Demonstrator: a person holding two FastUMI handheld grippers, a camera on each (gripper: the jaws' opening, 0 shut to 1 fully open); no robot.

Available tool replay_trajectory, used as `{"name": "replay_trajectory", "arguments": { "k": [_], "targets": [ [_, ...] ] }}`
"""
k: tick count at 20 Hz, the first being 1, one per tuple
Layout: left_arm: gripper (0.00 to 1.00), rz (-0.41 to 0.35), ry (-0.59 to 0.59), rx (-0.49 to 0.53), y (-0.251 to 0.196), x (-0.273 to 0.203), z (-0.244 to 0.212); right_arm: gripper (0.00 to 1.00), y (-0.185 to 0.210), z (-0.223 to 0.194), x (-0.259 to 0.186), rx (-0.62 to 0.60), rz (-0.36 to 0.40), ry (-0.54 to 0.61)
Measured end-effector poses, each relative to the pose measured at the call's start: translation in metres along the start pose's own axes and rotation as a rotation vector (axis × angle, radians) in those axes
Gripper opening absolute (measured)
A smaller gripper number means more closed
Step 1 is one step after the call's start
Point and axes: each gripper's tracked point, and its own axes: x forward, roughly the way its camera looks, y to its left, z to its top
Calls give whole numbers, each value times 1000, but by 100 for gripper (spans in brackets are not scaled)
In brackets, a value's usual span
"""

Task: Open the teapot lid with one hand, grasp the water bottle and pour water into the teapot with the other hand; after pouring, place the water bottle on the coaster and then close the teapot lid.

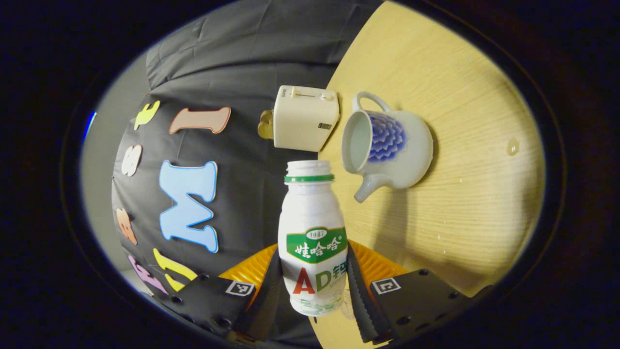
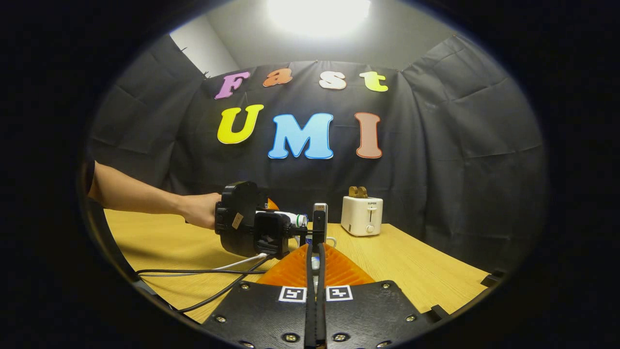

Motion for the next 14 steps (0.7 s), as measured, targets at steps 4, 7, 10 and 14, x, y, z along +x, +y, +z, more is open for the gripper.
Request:
{"name": "replay_trajectory", "arguments": {
  "k": [4,7,10,14],
  "targets": [
    [77,24,-2,80,5,-3,4,0,-2,-3,1,1,-1,8],
    [78,20,4,108,8,-2,6,0,-3,-1,1,0,-3,5],
    [74,11,3,142,9,-2,6,0,-4,-5,2,4,-3,12],
    [74,16,5,195,15,0,5,0,-4,-6,1,9,1,18]
  ]
}}
